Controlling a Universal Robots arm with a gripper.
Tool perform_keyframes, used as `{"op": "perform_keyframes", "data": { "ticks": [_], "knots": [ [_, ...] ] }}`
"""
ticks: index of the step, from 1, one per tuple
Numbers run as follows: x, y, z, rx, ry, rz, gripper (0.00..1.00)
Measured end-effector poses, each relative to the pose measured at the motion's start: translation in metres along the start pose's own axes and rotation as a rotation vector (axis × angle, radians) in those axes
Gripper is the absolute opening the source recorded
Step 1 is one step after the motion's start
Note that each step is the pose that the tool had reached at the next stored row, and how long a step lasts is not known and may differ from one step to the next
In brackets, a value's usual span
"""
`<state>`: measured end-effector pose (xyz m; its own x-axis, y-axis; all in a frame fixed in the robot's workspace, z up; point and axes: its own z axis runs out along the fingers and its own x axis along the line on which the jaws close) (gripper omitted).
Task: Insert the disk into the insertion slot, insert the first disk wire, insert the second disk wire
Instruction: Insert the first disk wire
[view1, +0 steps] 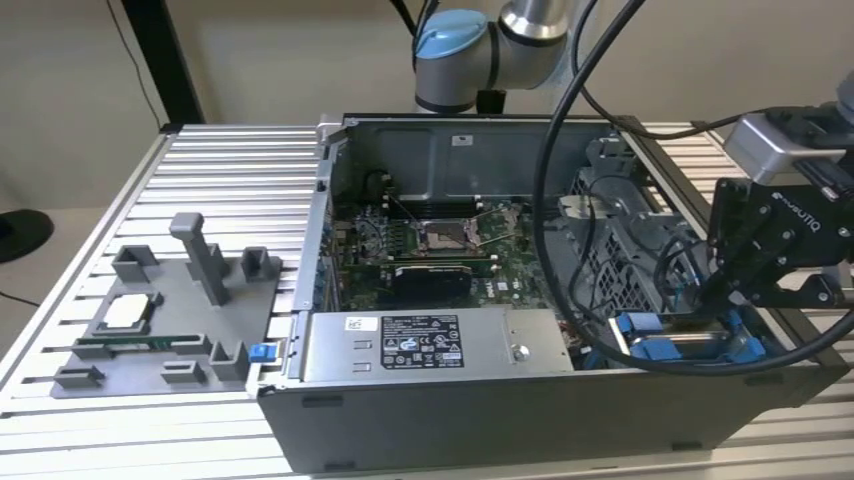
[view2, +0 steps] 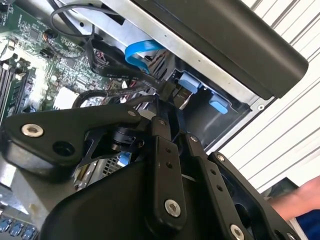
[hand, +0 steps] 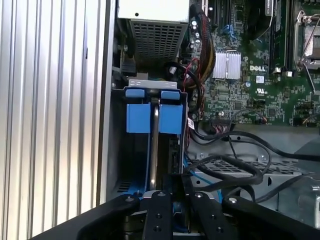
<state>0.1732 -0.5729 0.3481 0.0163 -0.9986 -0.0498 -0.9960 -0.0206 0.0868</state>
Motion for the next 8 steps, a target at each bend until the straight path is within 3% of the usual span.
{"op": "perform_keyframes", "data": {
  "ticks": [8],
  "knots": [
    [-0.0001,-0.0006,0.005,0.0059,0.0025,-0.007,0.0]
  ]
}}
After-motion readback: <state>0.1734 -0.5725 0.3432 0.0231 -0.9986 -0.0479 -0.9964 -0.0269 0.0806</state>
